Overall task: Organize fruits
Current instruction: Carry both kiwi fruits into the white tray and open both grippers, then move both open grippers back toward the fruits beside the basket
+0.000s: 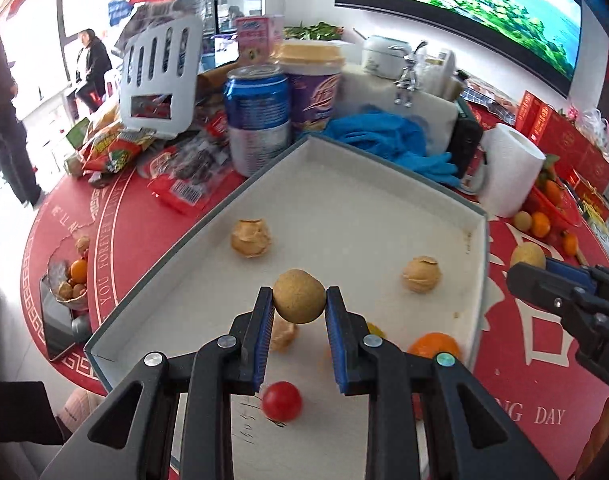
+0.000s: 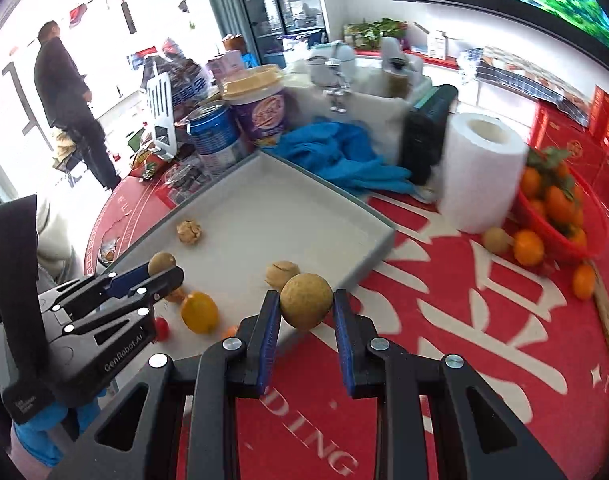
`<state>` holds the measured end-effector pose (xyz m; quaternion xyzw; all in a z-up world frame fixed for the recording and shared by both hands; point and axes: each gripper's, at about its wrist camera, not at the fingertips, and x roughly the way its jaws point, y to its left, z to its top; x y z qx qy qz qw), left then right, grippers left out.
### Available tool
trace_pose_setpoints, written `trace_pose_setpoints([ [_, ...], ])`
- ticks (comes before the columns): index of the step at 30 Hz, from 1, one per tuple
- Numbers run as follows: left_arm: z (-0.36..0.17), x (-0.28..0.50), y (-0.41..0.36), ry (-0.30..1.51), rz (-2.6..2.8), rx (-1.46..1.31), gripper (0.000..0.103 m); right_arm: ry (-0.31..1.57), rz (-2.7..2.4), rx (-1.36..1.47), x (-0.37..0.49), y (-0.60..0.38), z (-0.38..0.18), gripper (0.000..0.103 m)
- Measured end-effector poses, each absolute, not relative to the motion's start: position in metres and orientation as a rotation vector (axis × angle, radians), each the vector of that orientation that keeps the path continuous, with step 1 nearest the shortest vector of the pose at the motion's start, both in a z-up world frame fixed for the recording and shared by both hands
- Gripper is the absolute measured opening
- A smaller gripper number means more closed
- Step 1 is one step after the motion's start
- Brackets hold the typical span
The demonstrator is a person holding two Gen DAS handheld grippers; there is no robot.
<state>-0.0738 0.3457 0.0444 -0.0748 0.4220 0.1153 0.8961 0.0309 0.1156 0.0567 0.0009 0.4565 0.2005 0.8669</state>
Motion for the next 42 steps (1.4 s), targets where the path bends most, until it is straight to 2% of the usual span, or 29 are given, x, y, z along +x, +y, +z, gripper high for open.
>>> trace_pose_setpoints([
  [17,0.020,-0.075,0.347,0.880,0.246,-0.226,0.031,1.049,0.434,-0.052,0.063,0.150,0.016,0.028],
  [18,0.022,-0.076,0.347,0.878,0.252,-0.225,0.034,1.048,0.436,-0.051,0.064,0.150,0.016,0.028],
  [20,0.026,-0.080,0.347,0.867,0.271,-0.217,0.067,1.050,0.448,-0.045,0.066,0.149,0.018,0.028],
  [21,0.030,-0.083,0.347,0.849,0.282,-0.211,0.076,1.049,0.452,-0.040,0.067,0.149,0.019,0.028],
  [22,0.034,-0.085,0.347,0.834,0.286,-0.206,0.082,1.045,0.455,-0.029,0.068,0.147,0.021,0.044],
  [23,0.039,-0.089,0.346,0.814,0.289,-0.198,0.082,1.036,0.454,-0.019,0.068,0.146,0.024,0.063],
  [24,0.044,-0.091,0.344,0.802,0.289,-0.185,0.082,1.012,0.456,0.002,0.068,0.142,0.029,0.097],
  [25,0.048,-0.092,0.343,0.796,0.287,-0.174,0.082,0.966,0.452,0.031,0.064,0.136,0.038,0.103],
  [31,0.071,-0.097,0.322,0.779,0.228,-0.122,0.083,0.911,0.367,0.060,0.049,0.099,0.056,0.103],
  [42,0.092,-0.058,0.197,0.841,-0.080,0.038,0.083,1.040,0.006,0.107,0.004,-0.060,0.019,0.103],
])
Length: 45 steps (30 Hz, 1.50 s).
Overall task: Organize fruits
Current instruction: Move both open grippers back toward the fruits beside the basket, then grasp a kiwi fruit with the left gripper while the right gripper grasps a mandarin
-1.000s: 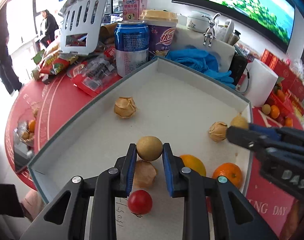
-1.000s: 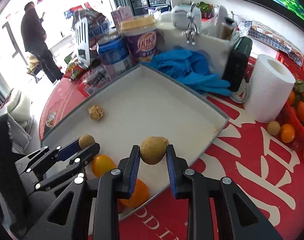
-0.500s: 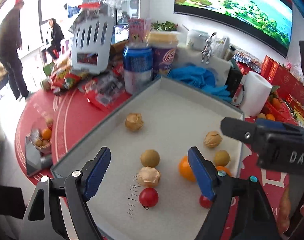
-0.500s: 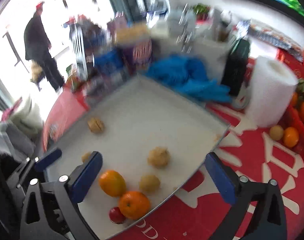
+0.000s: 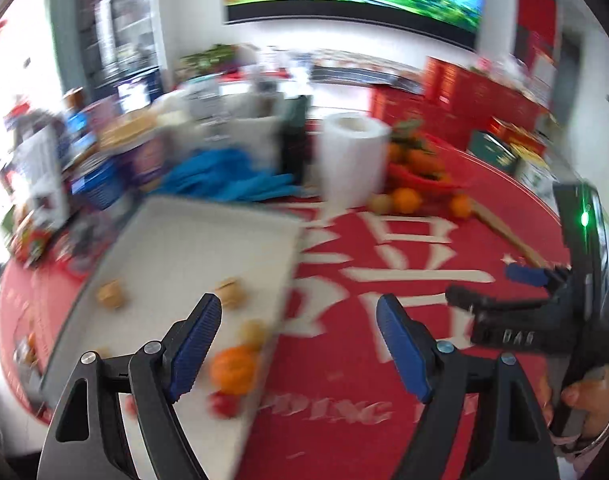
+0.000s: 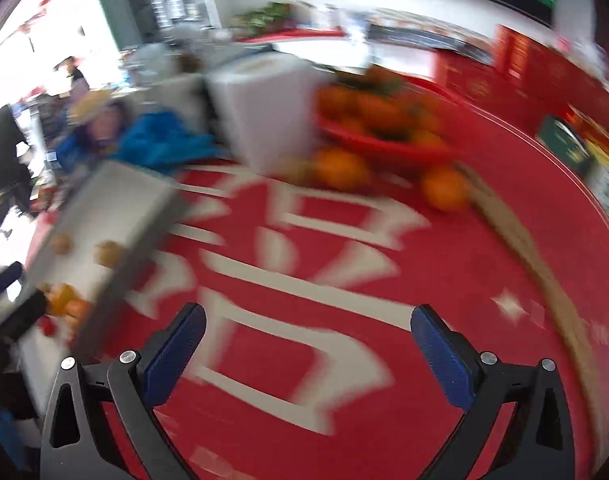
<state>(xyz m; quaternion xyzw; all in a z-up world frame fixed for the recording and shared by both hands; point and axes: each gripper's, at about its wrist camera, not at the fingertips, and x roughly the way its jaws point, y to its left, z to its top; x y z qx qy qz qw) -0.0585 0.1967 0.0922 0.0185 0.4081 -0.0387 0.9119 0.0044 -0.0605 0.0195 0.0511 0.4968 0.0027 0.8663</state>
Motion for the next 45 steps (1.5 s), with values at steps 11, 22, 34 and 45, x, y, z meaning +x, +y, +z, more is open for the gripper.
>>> trace_pose_setpoints([
  [11,0.052,0.041,0.101,0.929,-0.102,0.129,0.069,1.053,-0.090,0.076,-0.045,-0.123,0.001,0.103],
  [22,0.019,0.103,0.111,0.993,0.026,-0.040,0.064,1.019,-0.080,0.027,-0.046,-0.113,-0.004,0.103],
  [34,0.012,0.109,0.111,0.952,0.071,-0.016,0.029,1.025,-0.077,0.026,-0.039,-0.114,-0.004,0.103],
  [45,0.016,0.006,0.139,0.975,-0.004,0.027,0.029,0.973,-0.060,0.061,0.051,-0.116,0.005,0.103],
])
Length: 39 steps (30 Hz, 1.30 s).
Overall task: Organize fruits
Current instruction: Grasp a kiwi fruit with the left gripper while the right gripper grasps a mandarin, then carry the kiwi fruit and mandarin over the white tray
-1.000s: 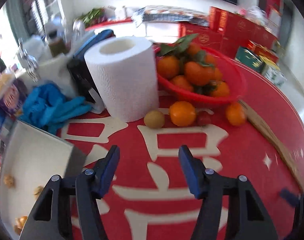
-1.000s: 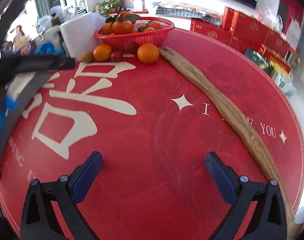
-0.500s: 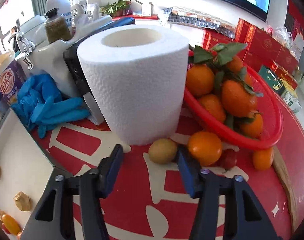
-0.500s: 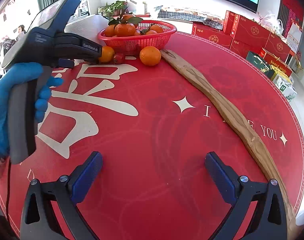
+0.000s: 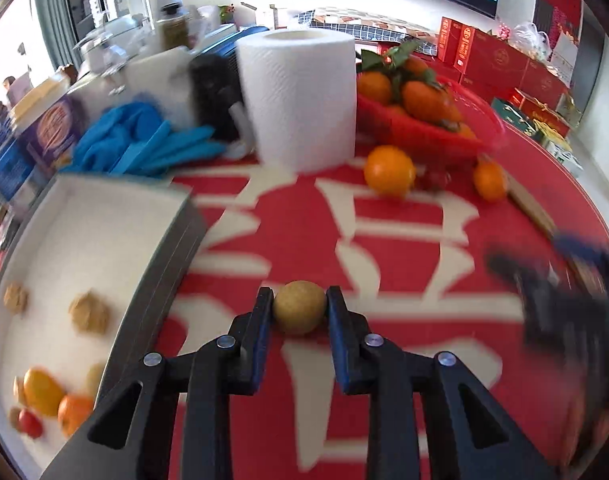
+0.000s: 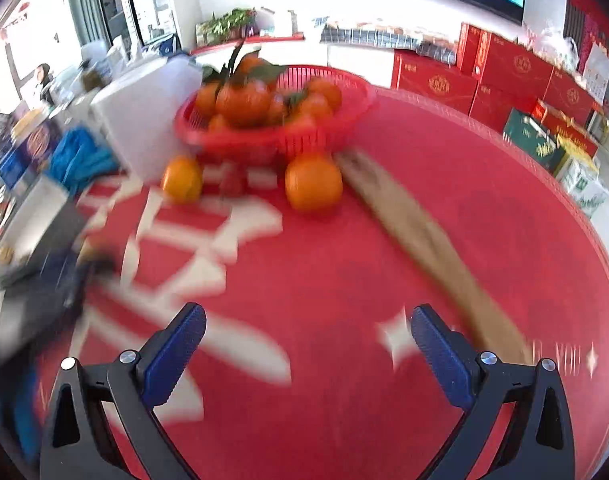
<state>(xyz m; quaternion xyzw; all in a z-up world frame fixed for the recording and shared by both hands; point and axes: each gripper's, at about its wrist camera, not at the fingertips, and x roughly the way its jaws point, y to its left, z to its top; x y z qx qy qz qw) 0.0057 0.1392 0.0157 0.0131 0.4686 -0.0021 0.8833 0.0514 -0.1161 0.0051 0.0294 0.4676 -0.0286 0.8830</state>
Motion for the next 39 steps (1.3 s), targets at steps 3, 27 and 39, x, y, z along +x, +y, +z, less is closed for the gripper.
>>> trace_pose_setpoints([
  [3,0.016,-0.014,0.149,0.976,-0.001,0.021,0.029,0.961,-0.055,0.051,0.079,-0.108,0.007,0.103],
  [27,0.014,-0.046,0.157,0.934,-0.008,0.017,0.029,0.904,0.067,0.113,0.010,-0.089,0.026,0.036],
  [39,0.025,-0.069,0.167,0.932,-0.060,-0.020,0.029,0.920,0.101,0.138,-0.023,-0.081,0.035,0.036],
])
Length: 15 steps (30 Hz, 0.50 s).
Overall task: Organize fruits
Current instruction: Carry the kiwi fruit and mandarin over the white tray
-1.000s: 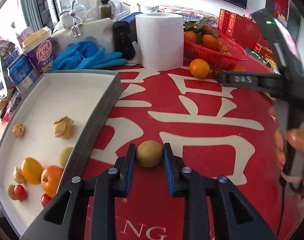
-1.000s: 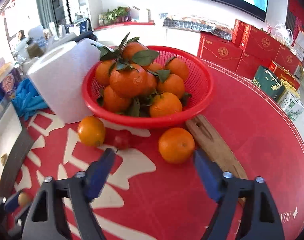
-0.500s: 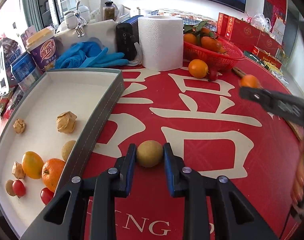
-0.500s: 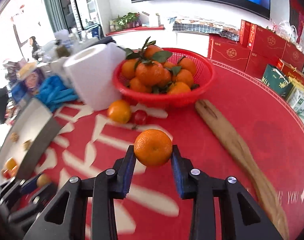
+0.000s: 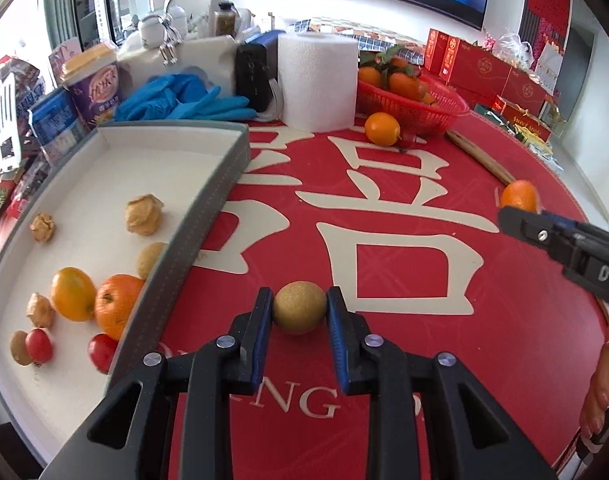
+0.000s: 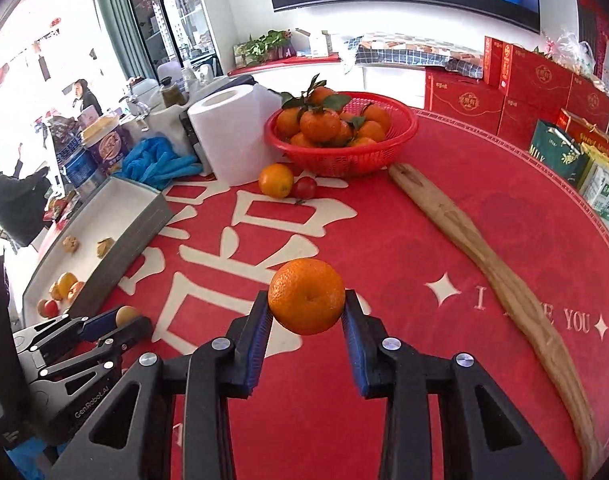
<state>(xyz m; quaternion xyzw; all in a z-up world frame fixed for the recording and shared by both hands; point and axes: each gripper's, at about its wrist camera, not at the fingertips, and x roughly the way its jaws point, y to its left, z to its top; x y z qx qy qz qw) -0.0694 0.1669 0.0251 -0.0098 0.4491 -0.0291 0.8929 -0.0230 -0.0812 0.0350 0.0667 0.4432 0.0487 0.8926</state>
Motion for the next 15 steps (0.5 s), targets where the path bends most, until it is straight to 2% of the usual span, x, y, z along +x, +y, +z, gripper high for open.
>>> trace_pose_setpoints([
  [7,0.059,-0.087,0.194,0.847,-0.041,-0.045,0.029,0.913,0.147,0.123,-0.027,-0.062,0.042,0.036],
  [15,0.074,-0.090,0.244,0.807,0.078,-0.057,0.029,0.920,0.237,0.100,-0.016,-0.019,0.048,0.036],
])
